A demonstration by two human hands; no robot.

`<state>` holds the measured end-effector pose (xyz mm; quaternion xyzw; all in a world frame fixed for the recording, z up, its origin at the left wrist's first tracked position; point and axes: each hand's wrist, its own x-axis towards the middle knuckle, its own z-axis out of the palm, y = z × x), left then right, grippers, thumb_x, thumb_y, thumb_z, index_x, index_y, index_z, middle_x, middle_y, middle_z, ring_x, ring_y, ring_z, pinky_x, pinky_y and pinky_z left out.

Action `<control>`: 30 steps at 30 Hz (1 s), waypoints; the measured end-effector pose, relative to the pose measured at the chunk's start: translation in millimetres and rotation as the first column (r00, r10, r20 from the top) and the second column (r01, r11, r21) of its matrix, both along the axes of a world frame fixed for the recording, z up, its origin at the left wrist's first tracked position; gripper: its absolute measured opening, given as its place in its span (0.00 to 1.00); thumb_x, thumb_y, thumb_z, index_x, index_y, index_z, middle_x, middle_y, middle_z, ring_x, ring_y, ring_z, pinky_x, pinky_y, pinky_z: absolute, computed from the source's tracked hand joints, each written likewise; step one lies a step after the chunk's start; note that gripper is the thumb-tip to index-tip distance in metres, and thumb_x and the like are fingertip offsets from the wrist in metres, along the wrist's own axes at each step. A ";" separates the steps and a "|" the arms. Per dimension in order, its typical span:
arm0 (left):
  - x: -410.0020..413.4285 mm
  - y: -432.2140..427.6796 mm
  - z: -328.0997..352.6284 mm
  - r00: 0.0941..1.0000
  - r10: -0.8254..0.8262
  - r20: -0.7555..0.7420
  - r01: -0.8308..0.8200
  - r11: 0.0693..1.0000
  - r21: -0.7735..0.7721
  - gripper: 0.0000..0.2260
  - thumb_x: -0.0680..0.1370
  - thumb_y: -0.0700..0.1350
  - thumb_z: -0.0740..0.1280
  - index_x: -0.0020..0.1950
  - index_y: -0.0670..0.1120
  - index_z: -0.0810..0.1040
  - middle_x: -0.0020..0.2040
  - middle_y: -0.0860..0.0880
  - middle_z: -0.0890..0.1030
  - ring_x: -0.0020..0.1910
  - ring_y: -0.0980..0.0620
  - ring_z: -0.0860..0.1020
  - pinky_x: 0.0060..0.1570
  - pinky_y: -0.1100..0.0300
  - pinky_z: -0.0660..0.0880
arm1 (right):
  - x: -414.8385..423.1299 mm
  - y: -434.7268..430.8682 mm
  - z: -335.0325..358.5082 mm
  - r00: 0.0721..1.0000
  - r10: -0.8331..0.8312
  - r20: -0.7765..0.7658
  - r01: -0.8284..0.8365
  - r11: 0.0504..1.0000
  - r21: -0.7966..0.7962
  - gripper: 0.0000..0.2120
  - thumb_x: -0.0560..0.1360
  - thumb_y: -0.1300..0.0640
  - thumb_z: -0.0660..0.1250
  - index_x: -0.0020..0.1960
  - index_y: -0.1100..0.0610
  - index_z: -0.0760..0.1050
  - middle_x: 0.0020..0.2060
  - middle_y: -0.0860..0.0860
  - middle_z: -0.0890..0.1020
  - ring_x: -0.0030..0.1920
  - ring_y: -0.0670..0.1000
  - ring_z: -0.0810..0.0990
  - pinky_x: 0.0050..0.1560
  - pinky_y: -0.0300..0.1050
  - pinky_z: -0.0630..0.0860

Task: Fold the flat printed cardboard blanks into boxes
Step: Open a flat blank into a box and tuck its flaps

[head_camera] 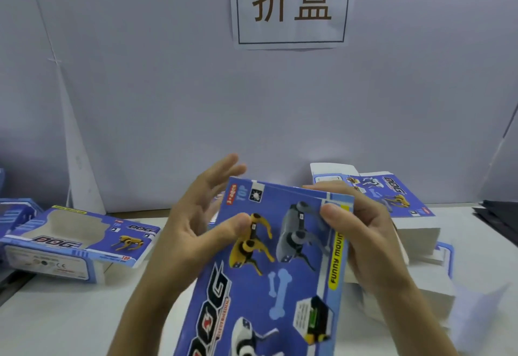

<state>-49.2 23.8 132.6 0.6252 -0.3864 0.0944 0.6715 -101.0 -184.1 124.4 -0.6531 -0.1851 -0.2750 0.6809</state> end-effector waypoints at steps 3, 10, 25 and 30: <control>2.5 -4.6 -2.6 0.970 -0.167 -0.179 0.124 0.965 -0.229 0.14 0.63 0.41 0.71 0.47 0.52 0.83 0.49 0.48 0.85 0.41 0.48 0.84 0.36 0.57 0.81 | 2.7 15.1 -7.2 0.997 0.016 0.073 -0.020 0.998 0.056 0.12 0.67 0.51 0.70 0.50 0.45 0.79 0.46 0.51 0.85 0.44 0.51 0.83 0.40 0.44 0.81; 1.0 -12.5 2.3 0.956 -0.127 -0.263 0.029 0.938 -0.346 0.13 0.65 0.36 0.62 0.37 0.51 0.82 0.39 0.50 0.83 0.33 0.51 0.82 0.30 0.62 0.78 | 1.0 26.1 -5.3 0.979 0.045 0.197 -0.078 0.983 0.164 0.09 0.70 0.55 0.68 0.48 0.46 0.78 0.43 0.50 0.84 0.41 0.49 0.83 0.38 0.41 0.80; -2.7 -13.4 2.3 0.946 -0.130 -0.296 0.027 0.944 -0.329 0.10 0.61 0.36 0.67 0.39 0.47 0.79 0.36 0.45 0.82 0.29 0.48 0.81 0.26 0.59 0.78 | 0.6 22.2 -4.1 0.991 0.069 0.112 -0.086 0.985 0.152 0.04 0.73 0.55 0.68 0.46 0.49 0.80 0.43 0.52 0.84 0.43 0.55 0.85 0.34 0.45 0.81; 5.1 -16.4 1.2 0.919 -0.096 -0.383 -0.022 0.956 -0.292 0.12 0.62 0.33 0.67 0.44 0.42 0.74 0.30 0.48 0.81 0.25 0.52 0.80 0.24 0.63 0.76 | 13.0 15.4 -10.9 0.987 0.156 0.042 -0.160 0.979 0.126 0.09 0.72 0.48 0.67 0.49 0.50 0.80 0.45 0.54 0.84 0.45 0.55 0.84 0.40 0.46 0.81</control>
